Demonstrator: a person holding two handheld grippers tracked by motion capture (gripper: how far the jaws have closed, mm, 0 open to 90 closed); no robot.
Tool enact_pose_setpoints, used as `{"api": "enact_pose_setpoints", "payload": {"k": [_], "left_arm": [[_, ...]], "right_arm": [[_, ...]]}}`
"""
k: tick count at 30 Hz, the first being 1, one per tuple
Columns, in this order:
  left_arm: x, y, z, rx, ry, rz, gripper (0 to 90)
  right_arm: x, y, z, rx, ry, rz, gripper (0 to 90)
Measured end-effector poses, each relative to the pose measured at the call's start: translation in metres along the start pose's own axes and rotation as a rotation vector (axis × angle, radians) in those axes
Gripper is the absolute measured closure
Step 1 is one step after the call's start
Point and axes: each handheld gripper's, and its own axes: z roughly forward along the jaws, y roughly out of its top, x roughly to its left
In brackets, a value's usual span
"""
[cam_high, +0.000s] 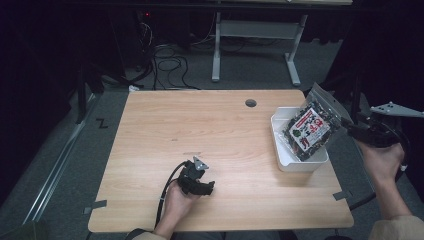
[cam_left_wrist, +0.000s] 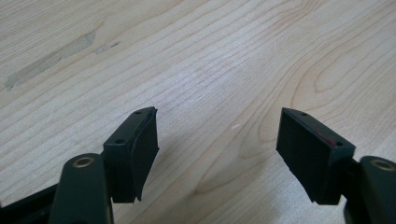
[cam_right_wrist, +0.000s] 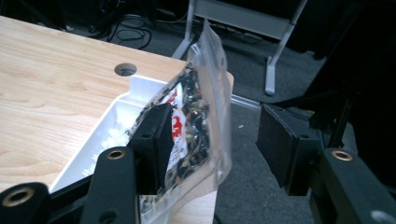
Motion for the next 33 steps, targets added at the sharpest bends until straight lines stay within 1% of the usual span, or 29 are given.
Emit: {"api": "enact_pose_setpoints", "payload": {"k": [1, 2, 5, 6, 7, 10, 13, 16, 19, 21, 23, 26, 28, 31, 32, 33], "left_arm": [[0.0, 0.0, -0.001, -0.001, 0.001, 0.002, 29.8], [0.0, 0.0, -0.001, -0.002, 0.0, 0.003, 29.8], [-0.001, 0.0, -0.001, -0.006, -0.001, 0.001, 29.8], [-0.001, 0.0, -0.001, -0.006, -0.001, 0.003, 29.8], [-0.001, 0.0, -0.002, -0.007, -0.002, 0.003, 29.8], [-0.002, 0.0, -0.004, -0.016, -0.002, 0.004, 29.8], [-0.003, 0.0, -0.005, -0.023, -0.004, 0.006, 29.8], [-0.003, 0.0, -0.005, -0.019, -0.002, 0.012, 29.7], [-0.004, 0.0, -0.007, -0.025, -0.004, 0.009, 29.7], [-0.005, 0.0, -0.008, -0.027, -0.003, 0.015, 29.7], [-0.006, 0.0, -0.008, -0.03, -0.008, 0.015, 29.7], [-0.006, 0.0, -0.008, -0.027, -0.008, 0.018, 29.7], [-0.007, 0.0, -0.009, -0.032, -0.007, 0.017, 29.6], [-0.007, 0.0, -0.01, -0.034, -0.006, 0.019, 29.7], [-0.007, 0.0, -0.01, -0.035, -0.007, 0.02, 29.7], [-0.007, 0.0, -0.01, -0.033, -0.008, 0.022, 29.7]], "right_arm": [[0.002, -0.001, -0.002, -0.004, 0.006, 0.004, 46.4], [0.003, -0.002, -0.004, -0.014, 0.012, -0.01, 46.4], [0.009, -0.005, -0.01, -0.026, 0.035, -0.01, 46.2], [0.011, -0.006, -0.012, -0.035, 0.045, -0.024, 46.2], [0.013, -0.007, -0.014, -0.039, 0.052, -0.024, 46.2], [0.022, -0.011, -0.02, -0.057, 0.09, -0.044, 45.9], [0.032, -0.015, -0.025, -0.062, 0.124, -0.06, 45.5], [0.04, -0.02, -0.03, -0.071, 0.155, -0.071, 45.4], [0.049, -0.026, -0.035, -0.081, 0.191, -0.069, 45.2], [0.053, -0.029, -0.036, -0.084, 0.208, -0.083, 45.2], [0.057, -0.032, -0.038, -0.075, 0.22, -0.081, 45.2], [0.059, -0.036, -0.038, -0.078, 0.244, -0.08, 45.1], [0.06, -0.039, -0.039, -0.074, 0.25, -0.072, 45.2], [0.062, -0.044, -0.04, -0.078, 0.264, -0.076, 45.0], [0.064, -0.045, -0.041, -0.074, 0.267, -0.069, 45.0], [0.065, -0.046, -0.041, -0.081, 0.274, -0.073, 45.0]]}}
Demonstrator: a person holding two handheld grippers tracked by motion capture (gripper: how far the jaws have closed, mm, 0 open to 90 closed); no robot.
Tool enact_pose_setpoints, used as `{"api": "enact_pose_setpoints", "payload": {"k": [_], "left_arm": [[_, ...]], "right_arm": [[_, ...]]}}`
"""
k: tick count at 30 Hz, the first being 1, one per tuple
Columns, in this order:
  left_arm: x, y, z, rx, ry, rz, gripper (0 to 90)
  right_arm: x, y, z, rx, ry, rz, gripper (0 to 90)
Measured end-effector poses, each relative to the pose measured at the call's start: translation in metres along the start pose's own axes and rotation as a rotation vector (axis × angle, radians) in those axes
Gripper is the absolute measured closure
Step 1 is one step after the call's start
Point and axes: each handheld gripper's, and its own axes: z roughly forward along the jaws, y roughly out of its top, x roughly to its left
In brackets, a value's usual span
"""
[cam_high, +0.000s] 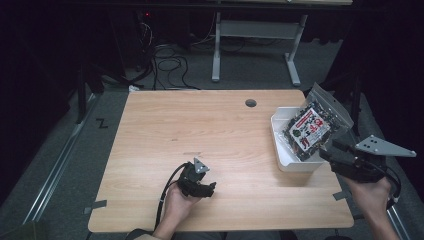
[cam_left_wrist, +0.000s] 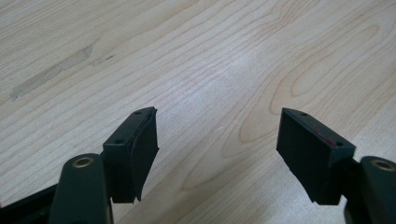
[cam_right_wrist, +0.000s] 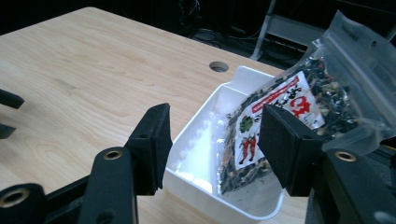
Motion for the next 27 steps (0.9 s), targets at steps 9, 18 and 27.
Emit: {"api": "enact_pose_setpoints", "payload": {"k": [9, 18, 27], "left_arm": [[-0.001, 0.0, -0.001, -0.006, 0.001, -0.002, 29.6], [-0.002, 0.0, -0.001, -0.007, 0.0, 0.0, 29.7], [-0.001, 0.0, -0.001, -0.009, -0.001, -0.002, 29.7]], "right_arm": [[0.013, -0.009, 0.0, 0.004, 0.035, -0.011, 44.6], [0.028, -0.017, 0.001, 0.006, 0.079, -0.005, 44.4], [0.046, -0.022, 0.013, 0.007, 0.15, -0.007, 44.3]]}}
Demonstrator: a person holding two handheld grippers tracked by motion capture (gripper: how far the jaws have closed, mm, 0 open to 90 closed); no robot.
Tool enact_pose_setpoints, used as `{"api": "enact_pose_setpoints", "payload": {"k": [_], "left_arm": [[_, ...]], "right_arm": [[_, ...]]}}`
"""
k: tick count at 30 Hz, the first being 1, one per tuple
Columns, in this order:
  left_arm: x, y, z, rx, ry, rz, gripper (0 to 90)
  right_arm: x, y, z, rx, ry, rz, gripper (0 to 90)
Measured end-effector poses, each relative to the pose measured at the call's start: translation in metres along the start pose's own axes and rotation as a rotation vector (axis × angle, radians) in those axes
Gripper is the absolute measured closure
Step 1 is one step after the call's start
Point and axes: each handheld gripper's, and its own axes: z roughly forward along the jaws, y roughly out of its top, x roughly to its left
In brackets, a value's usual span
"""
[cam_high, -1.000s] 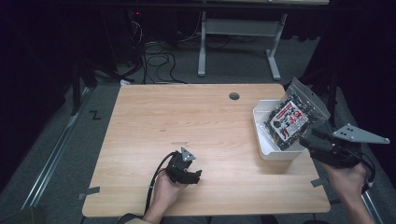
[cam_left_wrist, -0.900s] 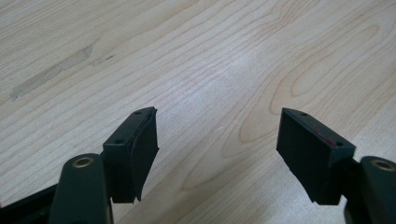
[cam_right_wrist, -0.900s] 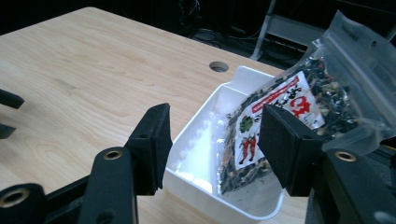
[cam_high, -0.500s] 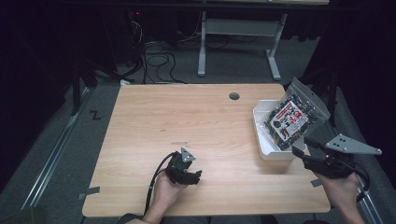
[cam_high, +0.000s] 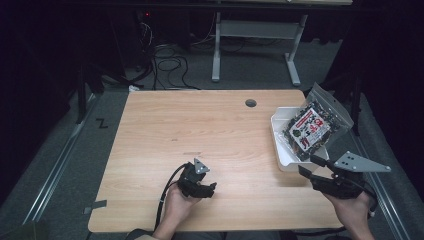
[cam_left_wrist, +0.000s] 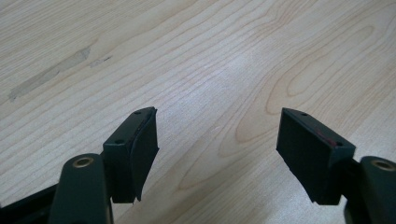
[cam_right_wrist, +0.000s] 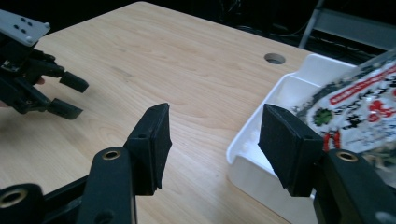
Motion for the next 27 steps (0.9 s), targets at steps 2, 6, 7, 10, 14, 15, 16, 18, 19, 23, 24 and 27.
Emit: {"api": "enact_pose_setpoints", "payload": {"k": [2, 6, 7, 10, 14, 15, 16, 18, 19, 23, 24, 27], "left_arm": [[0.0, 0.0, 0.0, 0.001, -0.002, -0.001, 29.7], [0.0, 0.0, 0.0, 0.0, -0.002, -0.001, 29.7], [0.0, 0.0, 0.0, -0.001, -0.002, -0.001, 29.7], [0.0, 0.0, 0.0, -0.001, -0.002, -0.001, 29.7], [0.0, 0.0, 0.0, 0.0, -0.003, -0.001, 29.7], [0.0, 0.0, 0.0, 0.0, -0.003, -0.001, 29.7], [0.0, 0.0, 0.0, -0.002, -0.003, -0.001, 29.7], [0.0, 0.0, 0.0, -0.002, -0.002, -0.001, 29.7], [0.0, 0.0, 0.0, -0.001, -0.002, 0.0, 29.7], [0.0, 0.0, 0.001, 0.001, -0.004, -0.001, 29.7], [0.0, 0.0, 0.001, 0.001, -0.003, 0.0, 29.7], [0.0, 0.0, 0.0, -0.002, -0.002, 0.0, 29.7]], "right_arm": [[0.004, -0.001, 0.004, 0.002, 0.012, -0.007, 44.2], [0.011, -0.002, 0.012, 0.009, 0.03, -0.012, 43.6], [0.011, -0.002, 0.014, 0.01, 0.035, -0.017, 43.3], [0.016, -0.005, 0.019, 0.018, 0.049, -0.012, 42.9], [0.018, -0.007, 0.025, 0.024, 0.057, -0.022, 42.9], [0.019, -0.007, 0.027, 0.025, 0.062, -0.016, 42.9], [0.019, -0.007, 0.028, 0.026, 0.066, -0.016, 43.0], [0.021, -0.009, 0.032, 0.028, 0.076, -0.014, 43.0], [0.022, -0.009, 0.034, 0.031, 0.081, -0.022, 42.9], [0.025, -0.01, 0.042, 0.048, 0.094, -0.03, 42.5], [0.027, -0.011, 0.044, 0.05, 0.098, -0.03, 42.2], [0.031, -0.011, 0.052, 0.062, 0.107, -0.047, 41.4]]}}
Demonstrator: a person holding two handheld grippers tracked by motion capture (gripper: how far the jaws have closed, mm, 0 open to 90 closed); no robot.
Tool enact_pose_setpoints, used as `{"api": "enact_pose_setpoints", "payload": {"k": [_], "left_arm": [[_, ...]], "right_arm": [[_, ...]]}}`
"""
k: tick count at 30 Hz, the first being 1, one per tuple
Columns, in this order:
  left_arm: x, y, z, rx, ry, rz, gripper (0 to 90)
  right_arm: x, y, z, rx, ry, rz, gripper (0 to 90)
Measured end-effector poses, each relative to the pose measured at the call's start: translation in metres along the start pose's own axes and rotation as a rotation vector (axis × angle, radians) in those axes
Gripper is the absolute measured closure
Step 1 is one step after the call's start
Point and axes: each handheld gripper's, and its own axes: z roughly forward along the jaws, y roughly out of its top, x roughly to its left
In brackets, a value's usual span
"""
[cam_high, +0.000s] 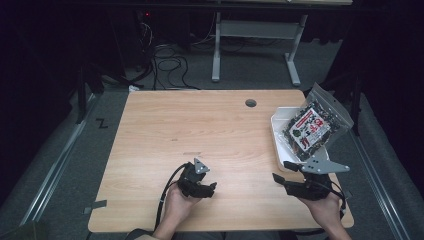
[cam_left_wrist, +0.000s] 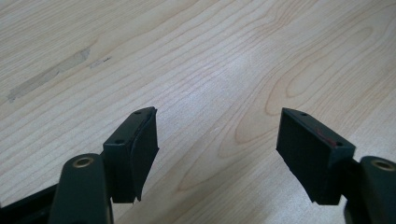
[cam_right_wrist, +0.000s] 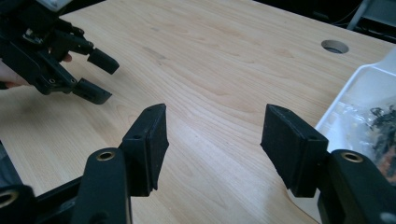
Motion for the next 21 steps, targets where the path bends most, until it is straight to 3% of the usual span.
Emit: {"api": "enact_pose_setpoints", "payload": {"k": [14, 21], "left_arm": [[-0.001, 0.0, 0.0, -0.003, -0.001, 0.004, 29.7], [-0.003, 0.0, 0.0, -0.003, 0.0, 0.009, 29.7]], "right_arm": [[0.001, -0.003, 0.034, 0.024, 0.045, 0.014, 39.5], [-0.003, -0.005, 0.053, 0.115, 0.076, 0.051, 41.2]]}}
